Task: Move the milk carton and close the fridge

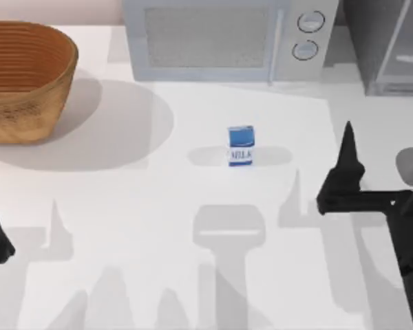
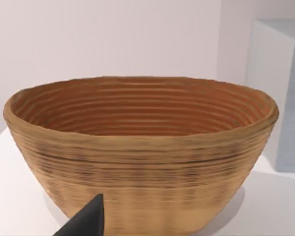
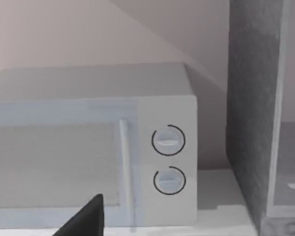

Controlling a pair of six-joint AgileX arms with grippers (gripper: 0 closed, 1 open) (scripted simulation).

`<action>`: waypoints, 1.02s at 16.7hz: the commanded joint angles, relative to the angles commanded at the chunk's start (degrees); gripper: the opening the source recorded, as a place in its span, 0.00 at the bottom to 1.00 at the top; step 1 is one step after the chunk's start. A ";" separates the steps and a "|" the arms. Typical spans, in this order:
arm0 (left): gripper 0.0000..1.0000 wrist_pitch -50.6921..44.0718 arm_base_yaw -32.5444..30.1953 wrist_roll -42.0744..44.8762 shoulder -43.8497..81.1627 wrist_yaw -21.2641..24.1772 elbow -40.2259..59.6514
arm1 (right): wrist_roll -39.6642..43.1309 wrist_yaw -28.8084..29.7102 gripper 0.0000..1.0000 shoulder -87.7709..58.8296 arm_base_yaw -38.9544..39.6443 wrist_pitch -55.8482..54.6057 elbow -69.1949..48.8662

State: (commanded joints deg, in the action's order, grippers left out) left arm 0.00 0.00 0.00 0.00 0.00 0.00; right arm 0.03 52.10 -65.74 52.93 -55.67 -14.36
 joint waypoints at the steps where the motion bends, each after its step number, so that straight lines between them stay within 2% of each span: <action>1: 1.00 0.00 0.00 0.00 0.00 0.00 0.00 | 0.12 -0.32 1.00 -5.39 -0.09 -2.77 -2.63; 10: 1.00 0.00 0.00 0.00 0.00 0.00 0.00 | -0.14 -5.46 1.00 -57.93 -3.16 -26.20 -26.31; 14: 1.00 0.00 0.00 0.00 0.00 0.00 0.00 | -0.66 -7.73 1.00 -70.53 -4.78 -32.27 -33.02; 17: 1.00 0.00 0.00 0.00 0.00 0.00 0.00 | -0.84 -8.42 1.00 -73.55 -5.26 -33.87 -34.84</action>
State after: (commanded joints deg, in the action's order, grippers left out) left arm 0.00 0.00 0.00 0.00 0.00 0.00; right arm -0.81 43.68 -139.28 47.67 -89.54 -49.19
